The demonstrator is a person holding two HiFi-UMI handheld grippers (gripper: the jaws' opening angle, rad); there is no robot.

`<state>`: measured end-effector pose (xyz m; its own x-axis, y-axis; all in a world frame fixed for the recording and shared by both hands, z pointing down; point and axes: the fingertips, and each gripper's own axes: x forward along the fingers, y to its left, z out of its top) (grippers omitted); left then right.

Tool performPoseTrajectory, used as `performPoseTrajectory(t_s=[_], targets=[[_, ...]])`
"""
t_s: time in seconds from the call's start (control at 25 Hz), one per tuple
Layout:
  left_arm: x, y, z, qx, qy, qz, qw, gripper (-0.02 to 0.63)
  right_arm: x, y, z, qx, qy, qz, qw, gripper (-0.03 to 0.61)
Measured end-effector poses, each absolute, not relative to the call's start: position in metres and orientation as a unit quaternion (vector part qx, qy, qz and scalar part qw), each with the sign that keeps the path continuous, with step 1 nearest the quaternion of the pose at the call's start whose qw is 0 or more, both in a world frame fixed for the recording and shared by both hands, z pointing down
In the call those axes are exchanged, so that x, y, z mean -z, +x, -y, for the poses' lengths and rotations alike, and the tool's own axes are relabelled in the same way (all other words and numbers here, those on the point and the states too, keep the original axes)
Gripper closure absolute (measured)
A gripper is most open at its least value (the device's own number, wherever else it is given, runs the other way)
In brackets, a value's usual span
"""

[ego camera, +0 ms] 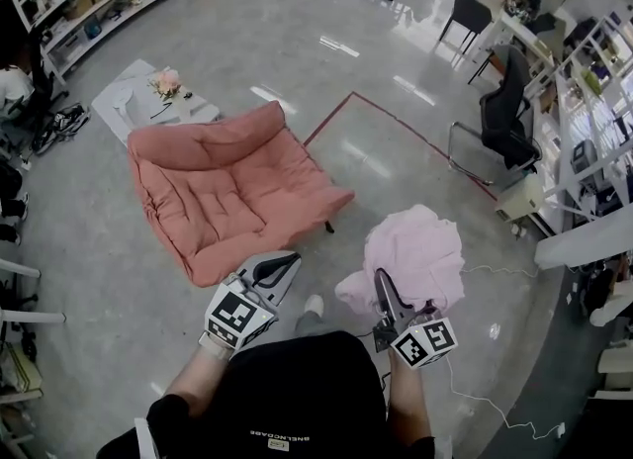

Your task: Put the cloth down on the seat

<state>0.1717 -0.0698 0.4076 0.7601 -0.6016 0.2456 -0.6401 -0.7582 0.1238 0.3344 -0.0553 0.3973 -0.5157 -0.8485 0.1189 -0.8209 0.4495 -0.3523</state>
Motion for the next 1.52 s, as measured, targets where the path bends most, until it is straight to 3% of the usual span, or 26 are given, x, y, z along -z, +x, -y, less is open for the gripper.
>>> performPoseTrajectory(t_s=[0.44, 0.8, 1.52], targets=[[-0.419, 0.211, 0.182, -0.113, 0.912, 0.379, 0.105, 0.598, -0.412, 0.38, 0.184, 0.202, -0.446, -0.871, 0.037, 0.402], [-0.416, 0.199, 0.231, -0.127, 0.878, 0.453, 0.094, 0.598, -0.422, 0.378, 0.266, 0.209, -0.392, -0.896, 0.022, 0.402], [-0.407, 0.042, 0.257, -0.108, 0.828, 0.541, 0.103, 0.598, -0.403, 0.216, 0.34, 0.203, -0.299, -0.932, -0.005, 0.402]])
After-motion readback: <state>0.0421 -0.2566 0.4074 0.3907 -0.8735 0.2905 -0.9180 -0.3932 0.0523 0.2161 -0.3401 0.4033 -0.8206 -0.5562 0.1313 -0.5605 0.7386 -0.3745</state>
